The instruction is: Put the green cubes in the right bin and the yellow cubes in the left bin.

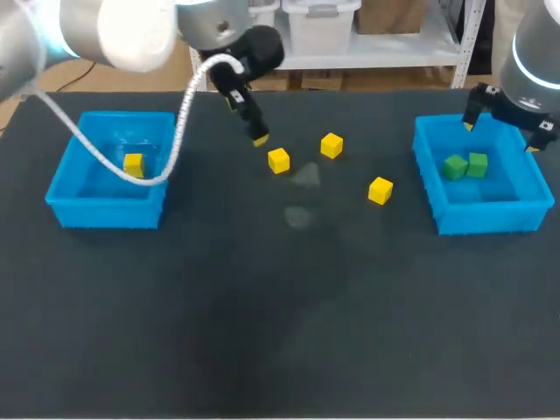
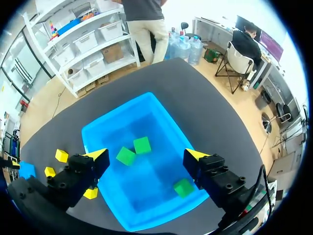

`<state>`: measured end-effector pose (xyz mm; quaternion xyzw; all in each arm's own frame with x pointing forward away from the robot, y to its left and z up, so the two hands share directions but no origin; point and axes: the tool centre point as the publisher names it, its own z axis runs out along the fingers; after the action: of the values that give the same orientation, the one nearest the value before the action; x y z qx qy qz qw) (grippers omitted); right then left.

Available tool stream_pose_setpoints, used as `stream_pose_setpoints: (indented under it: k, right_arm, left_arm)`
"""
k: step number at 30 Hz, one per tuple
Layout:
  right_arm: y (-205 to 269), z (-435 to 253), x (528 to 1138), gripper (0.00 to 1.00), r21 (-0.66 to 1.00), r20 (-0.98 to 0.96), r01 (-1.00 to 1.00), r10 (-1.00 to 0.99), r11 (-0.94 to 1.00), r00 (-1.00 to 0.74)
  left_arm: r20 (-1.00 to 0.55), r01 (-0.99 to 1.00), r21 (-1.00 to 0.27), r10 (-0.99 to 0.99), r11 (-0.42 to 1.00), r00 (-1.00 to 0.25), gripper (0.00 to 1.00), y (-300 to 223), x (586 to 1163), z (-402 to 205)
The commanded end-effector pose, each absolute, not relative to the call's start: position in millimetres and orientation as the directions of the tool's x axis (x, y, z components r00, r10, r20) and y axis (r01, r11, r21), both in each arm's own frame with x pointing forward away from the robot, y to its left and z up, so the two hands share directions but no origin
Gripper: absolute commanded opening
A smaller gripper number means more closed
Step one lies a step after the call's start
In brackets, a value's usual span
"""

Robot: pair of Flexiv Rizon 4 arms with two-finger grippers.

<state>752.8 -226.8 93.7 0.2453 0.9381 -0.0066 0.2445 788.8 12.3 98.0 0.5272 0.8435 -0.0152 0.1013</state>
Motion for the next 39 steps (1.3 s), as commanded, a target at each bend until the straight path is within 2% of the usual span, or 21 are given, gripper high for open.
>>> stream_pose_setpoints:
  k: [1,13,39]
  right_arm:
    - [-227,93,751,1.00,0.109,-0.468,0.464,0.457,0.879,-0.756]
    - [-227,93,751,1.00,0.109,-0.468,0.464,0.457,0.879,-0.756]
    - [-227,93,751,1.00,0.109,-0.468,0.464,0.457,0.879,-0.756]
  left_arm:
    - [-0.036,0.895,0.063,0.897,0.442,-0.441,1.00,-17,813,81]
    - [0.027,0.896,0.071,0.897,0.439,-0.442,1.00,-33,822,47]
    - [0.108,0.874,0.067,0.867,0.481,-0.486,1.00,-20,831,3]
